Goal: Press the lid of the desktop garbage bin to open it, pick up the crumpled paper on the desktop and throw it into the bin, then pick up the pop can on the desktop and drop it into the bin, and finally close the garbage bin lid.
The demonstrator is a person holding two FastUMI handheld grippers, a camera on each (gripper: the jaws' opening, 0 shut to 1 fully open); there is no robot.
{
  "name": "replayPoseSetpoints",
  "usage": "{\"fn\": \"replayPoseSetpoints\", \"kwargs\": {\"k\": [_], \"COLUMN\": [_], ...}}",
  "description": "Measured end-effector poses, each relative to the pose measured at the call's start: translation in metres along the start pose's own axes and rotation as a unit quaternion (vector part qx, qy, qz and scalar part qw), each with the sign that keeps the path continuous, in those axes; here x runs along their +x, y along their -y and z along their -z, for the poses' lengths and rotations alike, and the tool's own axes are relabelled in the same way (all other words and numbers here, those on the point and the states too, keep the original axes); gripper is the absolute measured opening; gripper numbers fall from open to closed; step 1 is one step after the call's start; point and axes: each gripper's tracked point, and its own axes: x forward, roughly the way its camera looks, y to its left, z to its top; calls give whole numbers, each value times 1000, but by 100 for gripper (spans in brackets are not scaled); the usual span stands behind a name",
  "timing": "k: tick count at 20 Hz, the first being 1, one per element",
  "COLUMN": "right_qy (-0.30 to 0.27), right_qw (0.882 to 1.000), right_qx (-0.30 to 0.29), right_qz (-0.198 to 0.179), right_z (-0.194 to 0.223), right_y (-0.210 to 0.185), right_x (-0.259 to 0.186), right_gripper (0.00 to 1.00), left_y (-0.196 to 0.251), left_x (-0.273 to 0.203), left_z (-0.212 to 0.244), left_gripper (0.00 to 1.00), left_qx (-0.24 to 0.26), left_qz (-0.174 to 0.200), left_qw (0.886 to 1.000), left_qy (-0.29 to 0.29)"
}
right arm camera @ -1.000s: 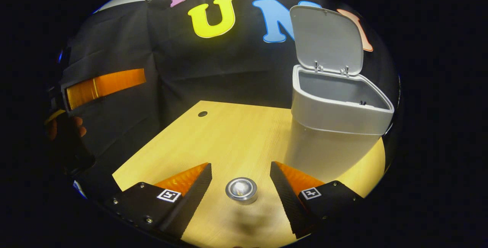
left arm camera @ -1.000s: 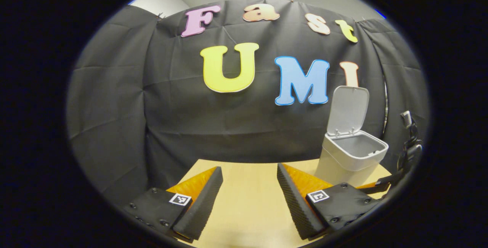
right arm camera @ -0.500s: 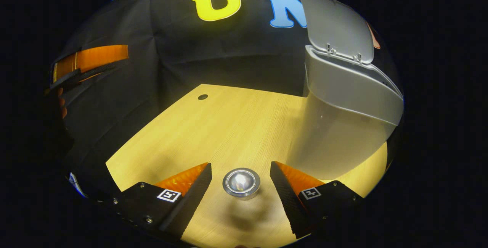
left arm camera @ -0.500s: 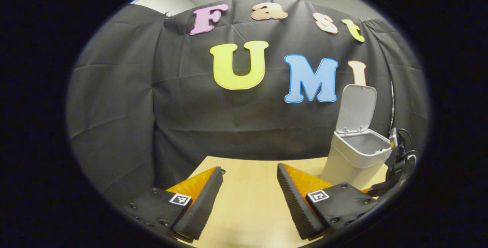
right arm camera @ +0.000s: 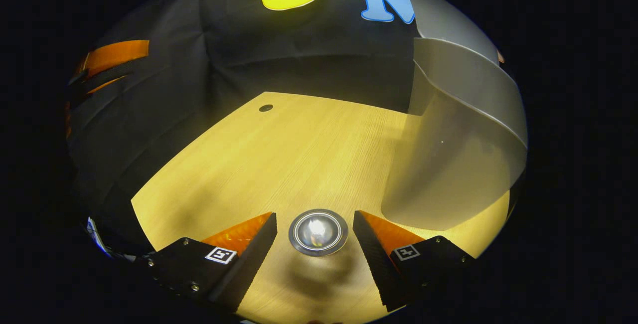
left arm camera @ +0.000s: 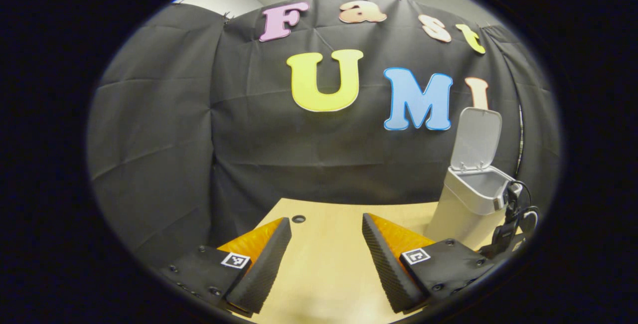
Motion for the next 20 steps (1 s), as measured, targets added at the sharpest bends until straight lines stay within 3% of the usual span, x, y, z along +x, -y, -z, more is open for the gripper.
{"fn": "replayPoseSetpoints", "kwargs": {"k": [5,9,10,12,13,15,16,17,19,20], "right_qy": [-15,-25,-28,-29,-29,-30,-30,-29,-25,-23], "right_qw": [1000,1000,1000,999,999,999,999,999,999,999], "right_qx": [3,-1,-2,-4,-4,-6,-8,-10,-12,-11], "right_qz": [5,12,14,17,17,17,16,18,21,21], "right_z": [9,15,16,18,18,18,18,17,16,14], "right_y": [4,8,10,9,7,8,8,9,10,10], "right_x": [12,17,19,19,19,19,19,18,17,16], "right_gripper": [99,99,99,100,88,86,85,85,84,84], "left_y": [-13,-21,-22,-24,-24,-25,-24,-23,-22,-22], "left_x": [-5,-7,-8,-8,-8,-8,-8,-7,-8,-6], "left_z": [5,8,9,9,11,12,12,13,14,14], "left_gripper": [85,86,95,95,95,95,100,95,95,100], "left_qx": [-1,-5,-7,-9,-11,-15,-16,-18,-18,-18], "left_qz": [-14,-23,-24,-26,-26,-26,-26,-25,-24,-23], "left_qw": [1000,1000,1000,1000,1000,999,999,999,999,999], "left_qy": [-6,-9,-10,-12,-12,-15,-15,-15,-15,-15]}}
